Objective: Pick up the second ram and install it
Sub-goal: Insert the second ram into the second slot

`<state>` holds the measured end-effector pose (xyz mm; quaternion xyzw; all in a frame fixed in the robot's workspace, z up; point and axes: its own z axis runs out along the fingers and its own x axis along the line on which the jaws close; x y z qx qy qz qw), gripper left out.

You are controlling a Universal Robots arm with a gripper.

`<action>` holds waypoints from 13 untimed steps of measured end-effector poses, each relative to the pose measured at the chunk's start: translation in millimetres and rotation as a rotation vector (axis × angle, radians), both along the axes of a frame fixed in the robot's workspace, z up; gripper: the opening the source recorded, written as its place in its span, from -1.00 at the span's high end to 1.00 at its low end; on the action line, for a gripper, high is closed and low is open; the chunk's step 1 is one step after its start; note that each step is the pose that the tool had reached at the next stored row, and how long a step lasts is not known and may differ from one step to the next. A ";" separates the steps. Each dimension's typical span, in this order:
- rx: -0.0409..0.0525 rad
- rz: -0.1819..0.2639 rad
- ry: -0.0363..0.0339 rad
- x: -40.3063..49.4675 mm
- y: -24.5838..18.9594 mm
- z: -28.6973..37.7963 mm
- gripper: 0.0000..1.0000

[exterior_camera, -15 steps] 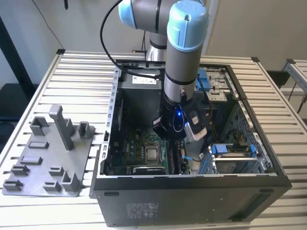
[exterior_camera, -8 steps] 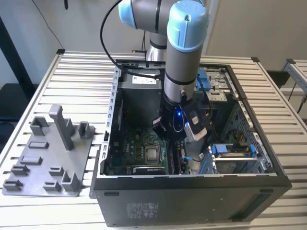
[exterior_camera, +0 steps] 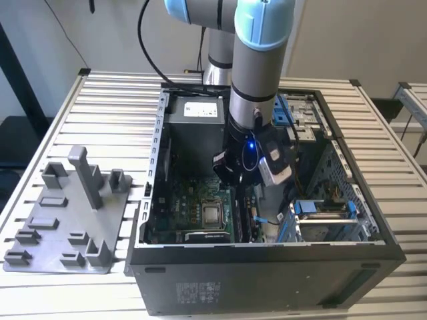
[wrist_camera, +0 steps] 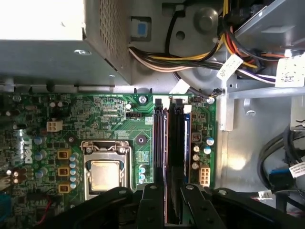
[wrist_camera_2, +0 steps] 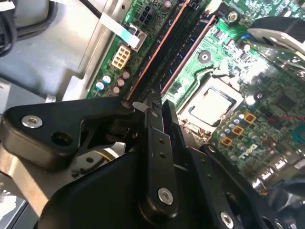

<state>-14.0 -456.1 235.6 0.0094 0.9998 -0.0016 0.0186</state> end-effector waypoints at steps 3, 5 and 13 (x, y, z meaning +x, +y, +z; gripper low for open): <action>0.0002 0.000 0.0000 0.0 0.0 0.0 0.57; 0.0000 0.000 0.0000 0.0 0.0 0.1 0.62; 0.0000 0.000 0.0000 0.0 0.0 0.1 0.79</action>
